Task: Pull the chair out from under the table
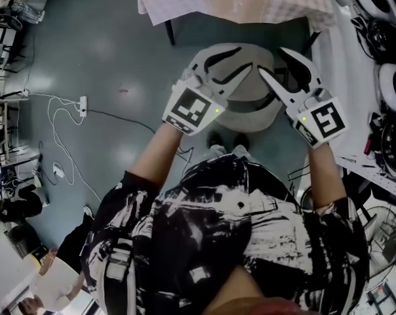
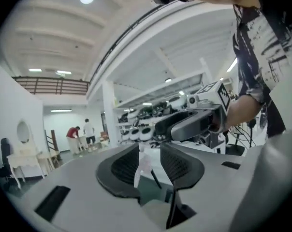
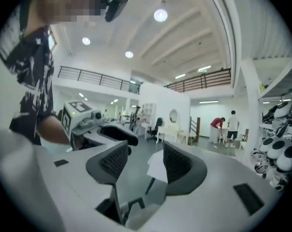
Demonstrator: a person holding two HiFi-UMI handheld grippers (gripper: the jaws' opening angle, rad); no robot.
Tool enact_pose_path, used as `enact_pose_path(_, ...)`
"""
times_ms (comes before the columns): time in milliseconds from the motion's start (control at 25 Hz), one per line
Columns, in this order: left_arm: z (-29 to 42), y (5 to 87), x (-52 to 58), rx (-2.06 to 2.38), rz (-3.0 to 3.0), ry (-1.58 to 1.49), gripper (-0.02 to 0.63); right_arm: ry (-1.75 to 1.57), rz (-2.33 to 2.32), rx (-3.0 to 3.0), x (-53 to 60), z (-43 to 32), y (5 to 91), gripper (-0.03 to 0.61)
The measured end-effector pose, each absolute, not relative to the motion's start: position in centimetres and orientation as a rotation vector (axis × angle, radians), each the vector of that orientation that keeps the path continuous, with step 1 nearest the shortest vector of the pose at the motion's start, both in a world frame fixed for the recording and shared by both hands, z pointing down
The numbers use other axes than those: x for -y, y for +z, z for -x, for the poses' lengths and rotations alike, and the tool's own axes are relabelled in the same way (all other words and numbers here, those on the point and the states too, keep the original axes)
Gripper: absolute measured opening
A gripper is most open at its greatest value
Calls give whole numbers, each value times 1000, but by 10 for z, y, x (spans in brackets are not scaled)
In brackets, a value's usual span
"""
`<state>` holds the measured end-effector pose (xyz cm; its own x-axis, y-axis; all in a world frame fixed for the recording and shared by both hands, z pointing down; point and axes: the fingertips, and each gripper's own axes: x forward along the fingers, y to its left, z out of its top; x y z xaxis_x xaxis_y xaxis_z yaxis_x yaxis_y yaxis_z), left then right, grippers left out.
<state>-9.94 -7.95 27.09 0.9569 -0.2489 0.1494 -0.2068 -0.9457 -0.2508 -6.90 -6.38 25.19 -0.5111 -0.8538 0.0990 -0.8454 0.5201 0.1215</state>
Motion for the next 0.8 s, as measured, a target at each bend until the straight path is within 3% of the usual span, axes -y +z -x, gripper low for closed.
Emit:
enact_pose_path(320, 98, 170, 108, -463, 2809, -18, 91, -275, -1637, 2731, 77, 59, 154, 178)
enact_pose_path(800, 111, 149, 116, -617, 2850, 83, 2, -203, -1696, 2667, 77, 48, 158, 26)
